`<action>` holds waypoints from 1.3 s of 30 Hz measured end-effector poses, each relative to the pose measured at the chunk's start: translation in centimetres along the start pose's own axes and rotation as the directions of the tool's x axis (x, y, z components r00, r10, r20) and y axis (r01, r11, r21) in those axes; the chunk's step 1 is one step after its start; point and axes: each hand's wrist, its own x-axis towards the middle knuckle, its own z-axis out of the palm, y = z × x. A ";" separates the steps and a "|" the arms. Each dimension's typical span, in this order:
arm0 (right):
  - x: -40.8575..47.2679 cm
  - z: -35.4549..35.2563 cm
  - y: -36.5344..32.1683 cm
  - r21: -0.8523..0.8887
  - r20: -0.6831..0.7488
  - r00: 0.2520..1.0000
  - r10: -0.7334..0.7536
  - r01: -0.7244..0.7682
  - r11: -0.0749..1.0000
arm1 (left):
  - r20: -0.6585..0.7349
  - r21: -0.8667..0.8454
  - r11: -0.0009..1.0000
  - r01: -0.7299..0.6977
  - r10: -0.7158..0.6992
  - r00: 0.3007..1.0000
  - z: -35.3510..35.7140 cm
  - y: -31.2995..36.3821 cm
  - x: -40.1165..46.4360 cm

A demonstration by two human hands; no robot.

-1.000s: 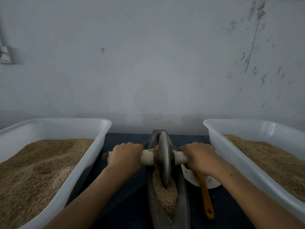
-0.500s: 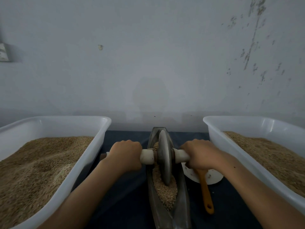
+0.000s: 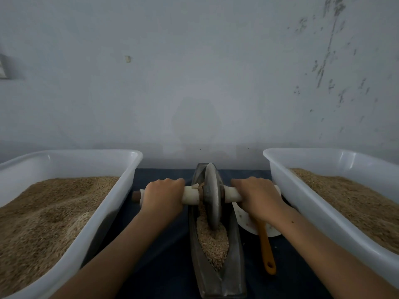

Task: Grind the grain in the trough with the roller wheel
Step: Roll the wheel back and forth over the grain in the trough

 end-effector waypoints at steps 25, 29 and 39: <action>0.2 -1.4 0.0 -0.021 0.231 0.972 -0.037 0.043 0.999 | 0.198 -0.018 0.998 -0.060 0.063 0.978 -0.9 -0.7 0.3; 0.1 -1.8 0.0 -0.009 0.308 0.949 -0.064 0.070 0.997 | 0.278 -0.008 0.998 -0.055 0.055 0.959 -1.2 -0.8 0.1; -0.1 -0.1 -0.2 0.001 -0.038 0.999 0.012 -0.012 1.000 | -0.083 -0.061 0.998 -0.022 0.017 0.996 0.3 -0.3 -0.2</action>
